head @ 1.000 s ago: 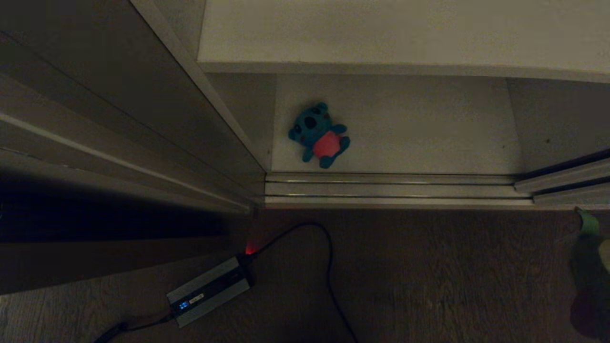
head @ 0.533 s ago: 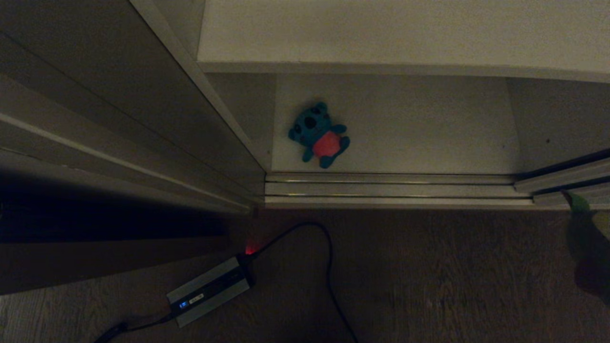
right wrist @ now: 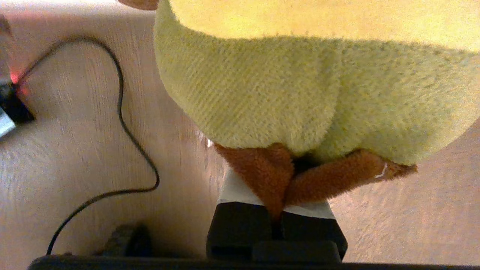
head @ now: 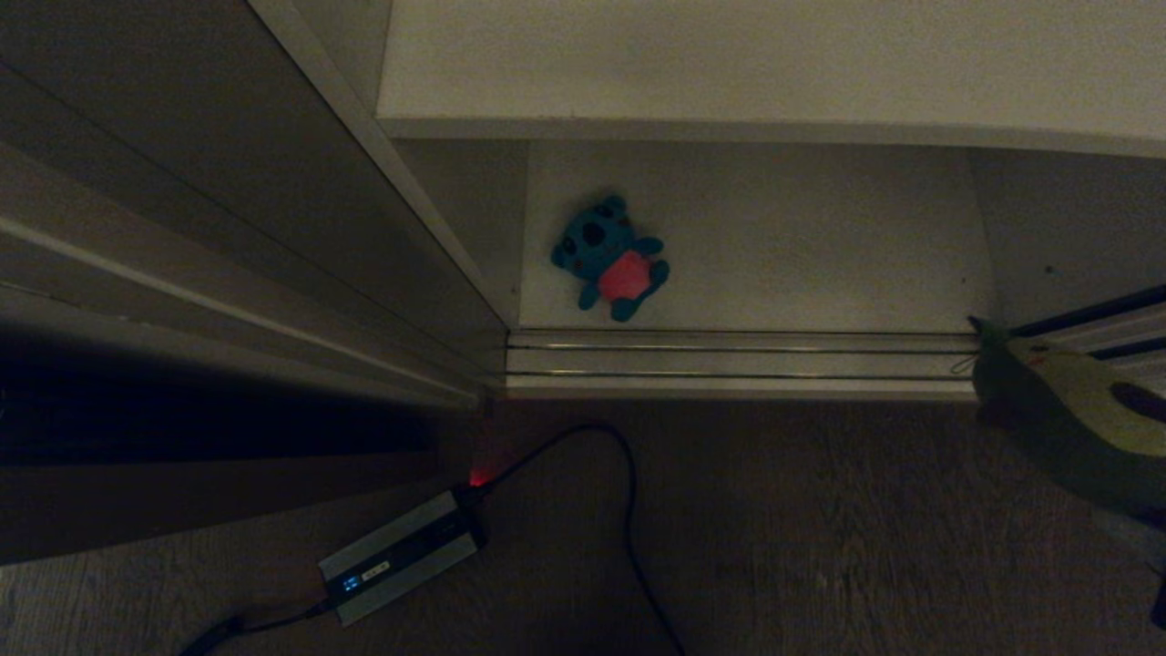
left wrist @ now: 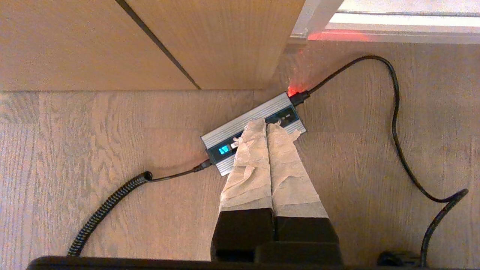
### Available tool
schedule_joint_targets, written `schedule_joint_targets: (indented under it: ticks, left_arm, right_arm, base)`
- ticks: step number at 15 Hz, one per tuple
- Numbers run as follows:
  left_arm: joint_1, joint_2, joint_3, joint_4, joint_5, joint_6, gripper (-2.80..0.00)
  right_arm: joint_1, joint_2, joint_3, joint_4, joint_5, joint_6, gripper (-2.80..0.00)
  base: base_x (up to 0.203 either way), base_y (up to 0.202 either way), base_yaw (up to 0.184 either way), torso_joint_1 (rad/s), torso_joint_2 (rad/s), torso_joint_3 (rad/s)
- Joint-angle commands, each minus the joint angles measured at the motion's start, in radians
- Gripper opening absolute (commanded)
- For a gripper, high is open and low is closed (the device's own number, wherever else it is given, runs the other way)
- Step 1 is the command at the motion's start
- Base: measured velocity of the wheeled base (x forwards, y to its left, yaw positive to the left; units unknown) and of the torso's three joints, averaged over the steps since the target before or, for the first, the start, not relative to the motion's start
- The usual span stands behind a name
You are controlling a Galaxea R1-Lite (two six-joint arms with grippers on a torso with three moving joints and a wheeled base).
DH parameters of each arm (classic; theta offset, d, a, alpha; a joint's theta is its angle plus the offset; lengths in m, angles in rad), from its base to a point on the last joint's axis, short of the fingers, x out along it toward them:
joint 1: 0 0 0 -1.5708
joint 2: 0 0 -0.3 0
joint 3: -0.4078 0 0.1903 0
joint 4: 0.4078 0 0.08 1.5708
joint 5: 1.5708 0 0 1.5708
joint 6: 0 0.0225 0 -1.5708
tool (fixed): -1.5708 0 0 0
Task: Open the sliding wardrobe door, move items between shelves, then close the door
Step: Place the green doll on the lower shelf
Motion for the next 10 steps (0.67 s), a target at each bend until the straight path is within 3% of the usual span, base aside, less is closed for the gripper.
schedule_joint_targets:
  ticks: [1, 6, 10]
  left_arm:
    - [0.0, -0.003, 0.0, 0.0, 0.0, 0.0, -2.8]
    - [0.0, -0.003, 0.0, 0.0, 0.0, 0.0, -2.8]
    - [0.0, -0.003, 0.0, 0.0, 0.0, 0.001, -2.8]
  right_arm:
    - [0.015, 0.192, 0.013, -0.093, 0.003, 0.003, -2.8]
    - [-0.002, 0.518, 0.038, -0.451, 0.029, 0.005, -2.8]
    - [-0.044, 0.713, -0.137, -0.542, 0.094, -0.003, -2.8]
  base:
    - [0.0, 0.0, 0.0, 0.0, 0.0, 0.0]
    - [0.0, 0.0, 0.0, 0.0, 0.0, 0.0]
    - [0.0, 0.0, 0.0, 0.0, 0.0, 0.0]
